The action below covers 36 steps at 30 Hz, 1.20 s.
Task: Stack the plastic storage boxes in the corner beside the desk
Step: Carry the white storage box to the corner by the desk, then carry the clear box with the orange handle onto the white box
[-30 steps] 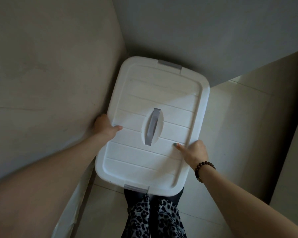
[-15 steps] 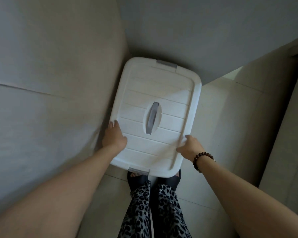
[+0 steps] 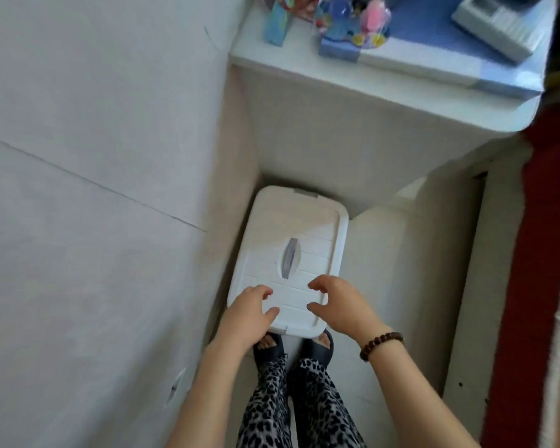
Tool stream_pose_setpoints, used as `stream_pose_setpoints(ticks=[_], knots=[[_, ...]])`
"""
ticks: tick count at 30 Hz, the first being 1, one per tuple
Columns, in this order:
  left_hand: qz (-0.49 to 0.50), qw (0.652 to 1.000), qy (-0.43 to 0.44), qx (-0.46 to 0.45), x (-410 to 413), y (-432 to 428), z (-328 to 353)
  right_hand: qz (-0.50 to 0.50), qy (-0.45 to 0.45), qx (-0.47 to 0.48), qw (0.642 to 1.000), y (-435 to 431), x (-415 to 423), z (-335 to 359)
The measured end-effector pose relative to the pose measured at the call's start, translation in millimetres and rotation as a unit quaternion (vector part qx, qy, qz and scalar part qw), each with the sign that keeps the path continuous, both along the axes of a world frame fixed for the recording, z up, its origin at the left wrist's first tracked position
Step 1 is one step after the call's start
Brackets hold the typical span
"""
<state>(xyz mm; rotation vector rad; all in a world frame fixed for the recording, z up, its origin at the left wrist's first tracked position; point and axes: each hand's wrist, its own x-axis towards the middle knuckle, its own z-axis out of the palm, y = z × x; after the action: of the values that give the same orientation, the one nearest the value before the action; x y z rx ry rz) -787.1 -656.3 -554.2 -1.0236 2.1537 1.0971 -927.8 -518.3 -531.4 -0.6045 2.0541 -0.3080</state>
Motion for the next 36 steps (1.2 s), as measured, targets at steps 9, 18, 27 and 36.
stream_pose_setpoints(ticks=[9,18,27,36], knots=[[-0.044,0.986,0.139,-0.084,-21,-1,191,0.022,0.045,-0.007,0.999,16,-19,185],[-0.095,0.956,0.247,-0.123,-37,28,339,-0.04,0.177,-0.122,0.976,58,-18,327],[-0.121,0.895,0.372,-0.214,-60,59,425,-0.083,0.279,-0.17,0.942,116,-27,418],[-0.191,0.855,0.438,-0.199,-108,110,463,-0.147,0.323,-0.167,0.92,179,-40,472]])
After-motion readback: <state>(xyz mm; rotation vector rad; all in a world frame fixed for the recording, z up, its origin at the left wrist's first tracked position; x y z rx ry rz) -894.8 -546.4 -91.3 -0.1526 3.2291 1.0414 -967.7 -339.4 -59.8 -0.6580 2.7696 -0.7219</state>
